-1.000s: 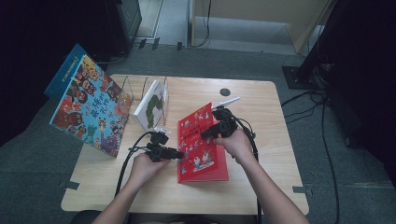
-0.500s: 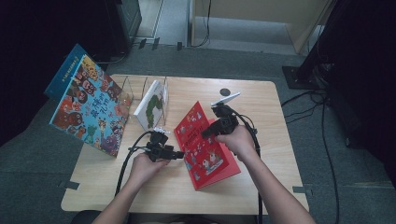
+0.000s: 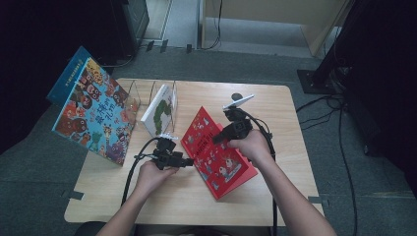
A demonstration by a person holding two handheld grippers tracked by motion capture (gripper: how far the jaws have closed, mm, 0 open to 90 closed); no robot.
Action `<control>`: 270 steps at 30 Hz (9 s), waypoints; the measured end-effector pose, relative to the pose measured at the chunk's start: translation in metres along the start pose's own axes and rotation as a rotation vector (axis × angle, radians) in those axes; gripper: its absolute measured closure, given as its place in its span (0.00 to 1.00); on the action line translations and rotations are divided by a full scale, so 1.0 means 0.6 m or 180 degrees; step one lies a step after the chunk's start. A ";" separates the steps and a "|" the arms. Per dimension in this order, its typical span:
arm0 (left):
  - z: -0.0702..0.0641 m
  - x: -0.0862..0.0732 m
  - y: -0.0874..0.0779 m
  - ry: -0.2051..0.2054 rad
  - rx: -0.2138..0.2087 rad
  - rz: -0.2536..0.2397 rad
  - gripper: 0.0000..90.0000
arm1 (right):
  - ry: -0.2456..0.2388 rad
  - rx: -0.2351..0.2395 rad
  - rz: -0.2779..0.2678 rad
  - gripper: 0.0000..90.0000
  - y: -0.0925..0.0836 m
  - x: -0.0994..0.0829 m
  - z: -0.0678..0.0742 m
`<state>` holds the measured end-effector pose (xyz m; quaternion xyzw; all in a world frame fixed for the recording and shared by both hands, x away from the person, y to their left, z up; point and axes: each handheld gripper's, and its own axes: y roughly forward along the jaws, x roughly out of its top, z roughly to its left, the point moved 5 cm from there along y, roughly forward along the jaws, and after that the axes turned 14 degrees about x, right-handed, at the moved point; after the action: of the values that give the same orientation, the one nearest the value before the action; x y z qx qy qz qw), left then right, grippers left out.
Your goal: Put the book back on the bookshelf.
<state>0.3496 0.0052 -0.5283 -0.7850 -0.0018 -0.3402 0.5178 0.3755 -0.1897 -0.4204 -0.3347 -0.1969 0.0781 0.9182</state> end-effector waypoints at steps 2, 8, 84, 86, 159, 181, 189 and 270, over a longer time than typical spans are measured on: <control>-0.002 0.002 -0.003 -0.0022 -0.0038 -0.0036 0.36 | -0.0018 0.0021 -0.0028 0.98 -0.009 0.002 0.005; -0.009 0.009 -0.007 0.0026 -0.0081 -0.0078 0.35 | -0.0015 0.0105 -0.0087 0.98 -0.034 0.005 0.010; -0.018 0.115 -0.080 0.0007 -0.0950 -0.0441 0.23 | -0.1009 0.0810 -0.0446 0.99 -0.099 -0.036 0.029; -0.018 0.115 -0.082 0.0023 -0.0963 -0.0408 0.29 | -0.1041 0.0810 -0.0447 0.99 -0.101 -0.039 0.025; -0.042 0.164 -0.197 0.0813 -0.0783 -0.0783 0.89 | -0.1686 -0.0051 -0.0792 0.54 -0.078 -0.019 -0.025; -0.051 0.176 -0.200 0.1037 -0.0592 -0.0106 0.85 | -0.1850 0.0102 -0.0808 0.55 -0.066 -0.013 0.005; -0.058 0.184 -0.195 0.1104 -0.0525 0.0256 0.86 | -0.1937 0.0124 -0.0679 0.55 -0.049 -0.014 0.015; 0.202 0.102 -0.449 -0.0195 0.0358 -0.0101 0.89 | -0.1926 -0.0882 -0.0848 0.47 0.092 -0.121 -0.181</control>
<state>0.3653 0.2077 -0.3050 -0.7646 -0.0491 -0.3235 0.5553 0.3536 -0.2309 -0.5545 -0.3891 -0.5105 0.0258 0.7664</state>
